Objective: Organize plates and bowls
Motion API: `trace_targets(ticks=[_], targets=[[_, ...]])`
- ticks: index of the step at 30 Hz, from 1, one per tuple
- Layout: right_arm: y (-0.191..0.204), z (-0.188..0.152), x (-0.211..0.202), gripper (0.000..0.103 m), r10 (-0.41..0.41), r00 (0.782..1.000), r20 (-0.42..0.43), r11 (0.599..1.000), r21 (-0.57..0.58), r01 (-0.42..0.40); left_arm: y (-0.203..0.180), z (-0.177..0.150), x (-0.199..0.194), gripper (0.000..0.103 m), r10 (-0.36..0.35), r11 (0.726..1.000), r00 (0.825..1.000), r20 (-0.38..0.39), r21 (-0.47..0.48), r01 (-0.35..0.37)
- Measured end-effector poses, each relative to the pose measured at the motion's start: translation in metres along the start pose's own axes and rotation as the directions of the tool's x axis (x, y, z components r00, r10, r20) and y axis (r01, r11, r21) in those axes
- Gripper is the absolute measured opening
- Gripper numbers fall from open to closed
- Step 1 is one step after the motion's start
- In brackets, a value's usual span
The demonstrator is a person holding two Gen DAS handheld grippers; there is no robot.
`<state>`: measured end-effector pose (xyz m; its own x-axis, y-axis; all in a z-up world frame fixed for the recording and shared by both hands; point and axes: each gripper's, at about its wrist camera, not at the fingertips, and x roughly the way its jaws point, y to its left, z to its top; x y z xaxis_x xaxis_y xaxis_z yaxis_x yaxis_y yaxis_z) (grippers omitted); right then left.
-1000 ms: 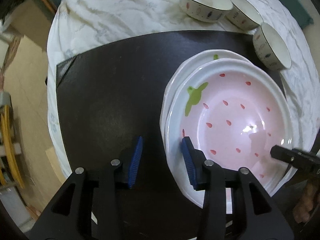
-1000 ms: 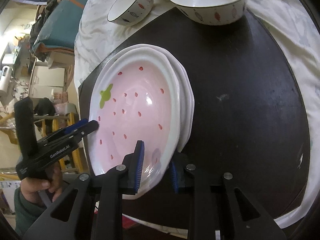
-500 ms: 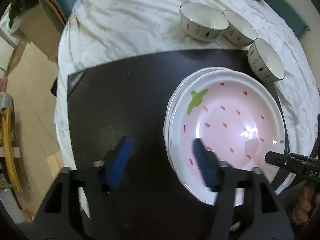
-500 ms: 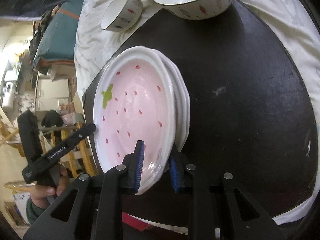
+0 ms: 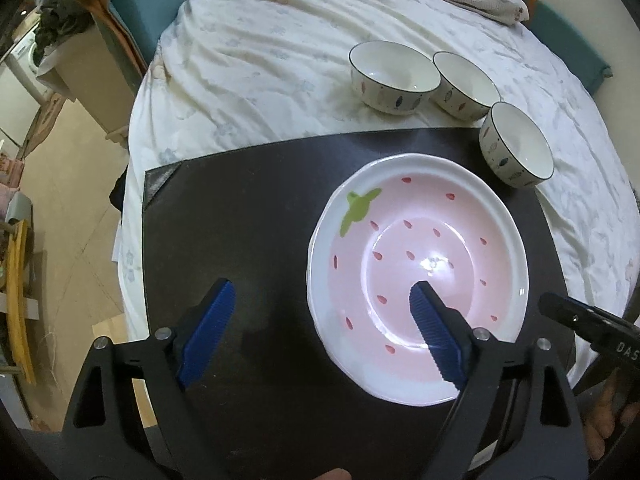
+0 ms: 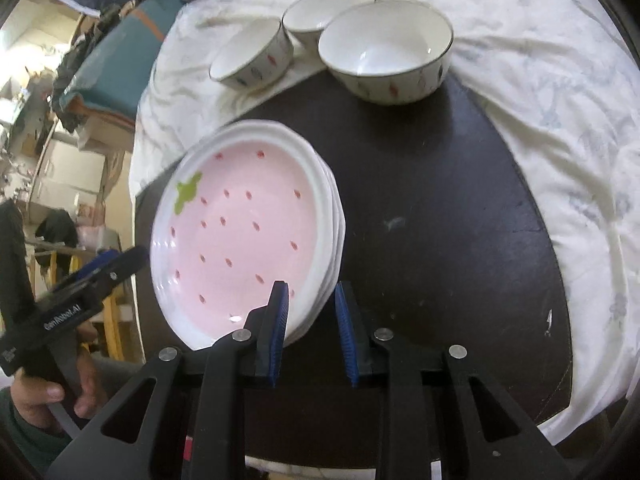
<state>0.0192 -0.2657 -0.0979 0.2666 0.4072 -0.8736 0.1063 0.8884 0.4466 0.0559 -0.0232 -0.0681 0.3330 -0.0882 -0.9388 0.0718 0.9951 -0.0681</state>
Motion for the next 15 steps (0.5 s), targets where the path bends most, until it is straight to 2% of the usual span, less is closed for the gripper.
trace_targets(ticks=[3, 4, 5, 6, 7, 13, 15], targets=[[0.0, 0.001, -0.005, 0.028, 0.01, 0.999, 0.039, 1.0, 0.005, -0.01, -0.002, -0.001, -0.002, 0.087, 0.009, 1.0, 1.0, 0.012, 0.004, -0.009], [0.002, 0.001, -0.006, 0.031, 0.003, 0.999, 0.05, 1.0, -0.004, -0.003, -0.003, -0.002, -0.004, 0.087, 0.009, 1.0, 1.0, 0.018, 0.008, -0.01], [0.002, 0.001, -0.008, 0.038, -0.001, 0.998, 0.056, 1.0, -0.011, 0.002, -0.005, -0.002, -0.006, 0.087, 0.006, 1.0, 1.0, 0.031, 0.012, -0.006], [0.004, 0.0, -0.011, 0.058, 0.0, 0.998, 0.063, 1.0, -0.018, 0.001, -0.007, -0.003, -0.009, 0.087, 0.006, 1.0, 0.999, 0.046, 0.022, -0.007], [0.006, -0.001, -0.013, 0.068, 0.007, 0.997, 0.076, 1.0, -0.026, -0.005, -0.009, -0.003, -0.011, 0.087, 0.013, 0.999, 0.998, 0.06, 0.032, -0.015], [0.014, -0.005, -0.024, 0.069, -0.029, 0.991, 0.133, 0.997, -0.064, 0.038, -0.015, -0.004, -0.021, 0.088, 0.008, 0.999, 0.995, 0.1, 0.039, -0.012], [0.016, -0.005, -0.026, 0.075, -0.051, 0.987, 0.155, 0.996, -0.071, 0.062, -0.017, -0.004, -0.023, 0.098, 0.009, 0.999, 0.994, 0.109, 0.04, -0.014]])
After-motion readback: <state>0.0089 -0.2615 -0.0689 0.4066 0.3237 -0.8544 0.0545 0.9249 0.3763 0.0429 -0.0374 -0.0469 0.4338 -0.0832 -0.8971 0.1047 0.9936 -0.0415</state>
